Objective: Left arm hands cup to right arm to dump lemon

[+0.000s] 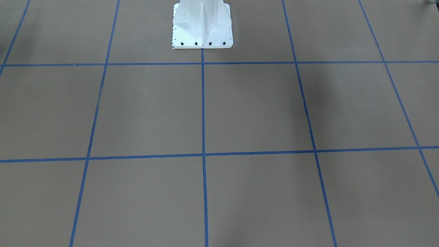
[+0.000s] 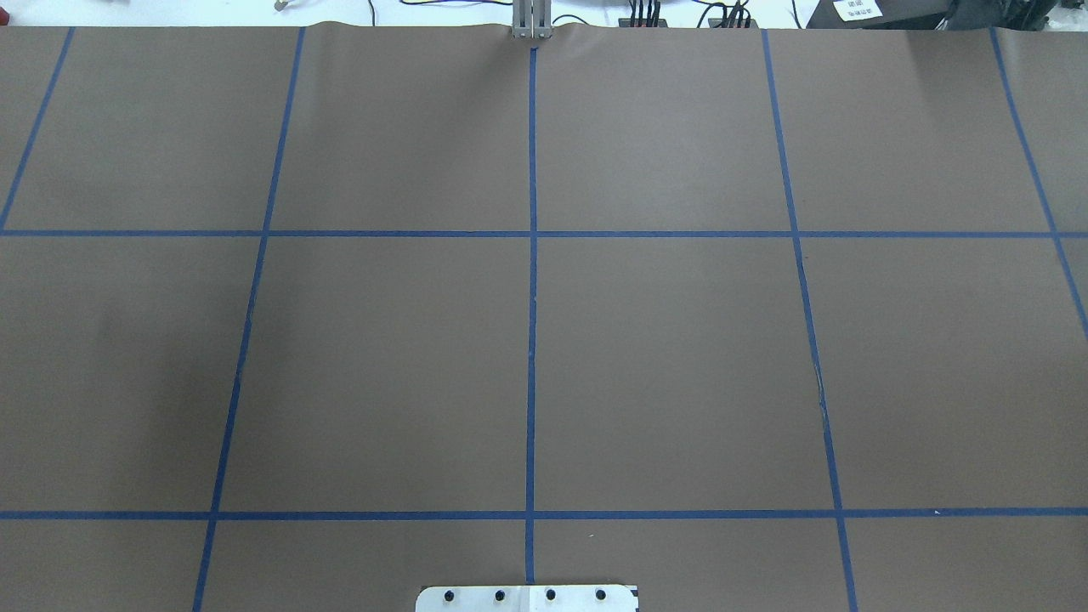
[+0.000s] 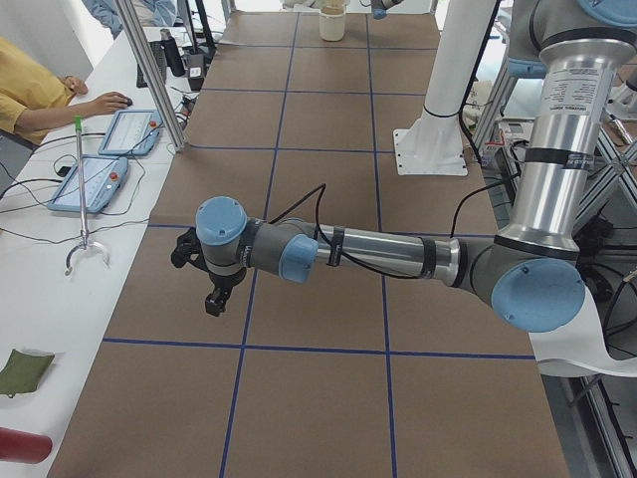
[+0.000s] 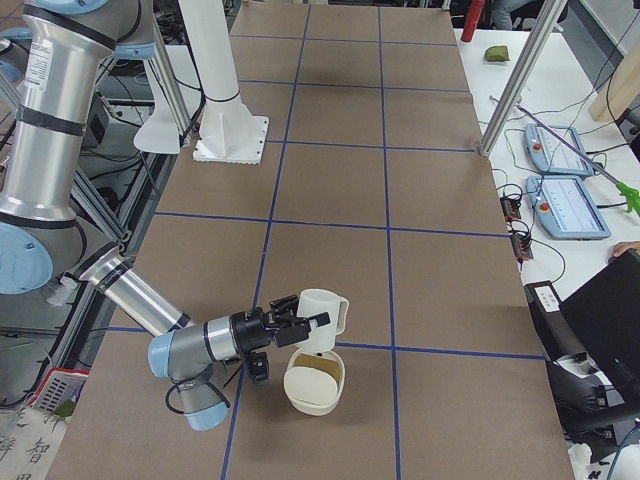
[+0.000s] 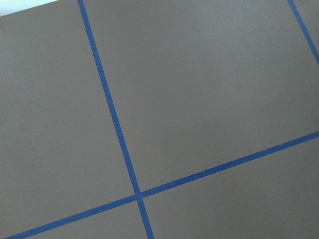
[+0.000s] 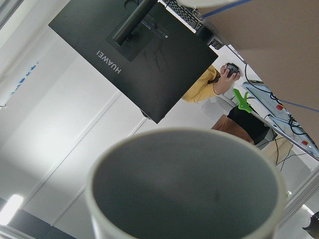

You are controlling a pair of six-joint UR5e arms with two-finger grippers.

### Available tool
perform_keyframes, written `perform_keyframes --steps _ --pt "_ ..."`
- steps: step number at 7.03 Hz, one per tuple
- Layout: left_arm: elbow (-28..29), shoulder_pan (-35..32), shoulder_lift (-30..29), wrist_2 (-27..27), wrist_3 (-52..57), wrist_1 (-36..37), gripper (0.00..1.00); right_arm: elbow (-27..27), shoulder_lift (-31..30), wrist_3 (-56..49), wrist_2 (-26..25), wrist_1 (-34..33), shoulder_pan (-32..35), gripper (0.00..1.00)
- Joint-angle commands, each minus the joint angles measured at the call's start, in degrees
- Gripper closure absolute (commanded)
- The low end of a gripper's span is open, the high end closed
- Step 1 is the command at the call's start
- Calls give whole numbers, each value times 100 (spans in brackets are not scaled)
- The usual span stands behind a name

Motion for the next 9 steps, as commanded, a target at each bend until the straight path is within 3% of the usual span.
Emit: perform_keyframes --steps 1,2,5,7,9 --pt "13 0 -2 0 8 1 0 75 -51 -783 92 18 0 94" --pt "13 0 -2 0 8 -8 0 128 -60 -1180 284 9 0 94" --pt "21 0 -2 0 8 -8 0 251 -104 -3735 1067 -26 9 97" --pt "21 0 16 0 8 -8 0 260 -183 -5569 1646 -61 9 95" --pt "21 0 42 -9 8 -8 0 312 -306 -7608 1911 -348 9 98"
